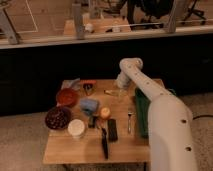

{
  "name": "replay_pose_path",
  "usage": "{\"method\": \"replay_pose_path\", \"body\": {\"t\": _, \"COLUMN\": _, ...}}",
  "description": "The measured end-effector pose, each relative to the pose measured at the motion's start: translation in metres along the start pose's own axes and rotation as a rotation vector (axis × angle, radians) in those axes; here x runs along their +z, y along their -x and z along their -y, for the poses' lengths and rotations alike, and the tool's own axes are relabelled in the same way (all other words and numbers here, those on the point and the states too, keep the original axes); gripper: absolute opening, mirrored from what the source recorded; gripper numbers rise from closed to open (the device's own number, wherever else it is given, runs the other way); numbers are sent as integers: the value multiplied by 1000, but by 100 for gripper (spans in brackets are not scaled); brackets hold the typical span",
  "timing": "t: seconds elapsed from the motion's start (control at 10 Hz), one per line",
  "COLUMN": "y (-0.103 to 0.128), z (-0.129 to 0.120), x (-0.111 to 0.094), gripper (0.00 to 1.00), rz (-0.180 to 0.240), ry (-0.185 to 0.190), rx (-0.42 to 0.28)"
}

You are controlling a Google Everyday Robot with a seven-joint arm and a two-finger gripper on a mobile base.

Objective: Place banana in table surface

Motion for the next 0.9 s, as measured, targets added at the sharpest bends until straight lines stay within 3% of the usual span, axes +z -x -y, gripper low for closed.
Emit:
{"method": "replay_pose_path", "body": {"t": 0.6, "y": 0, "z": -3, "x": 1, "gripper": 6, "rz": -19, "ry": 5, "rx": -2}}
{"method": "replay_pose_path", "body": {"t": 0.9, "y": -4, "z": -5, "x": -4, "gripper": 0, "rz": -22, "ry": -6, "rx": -2}}
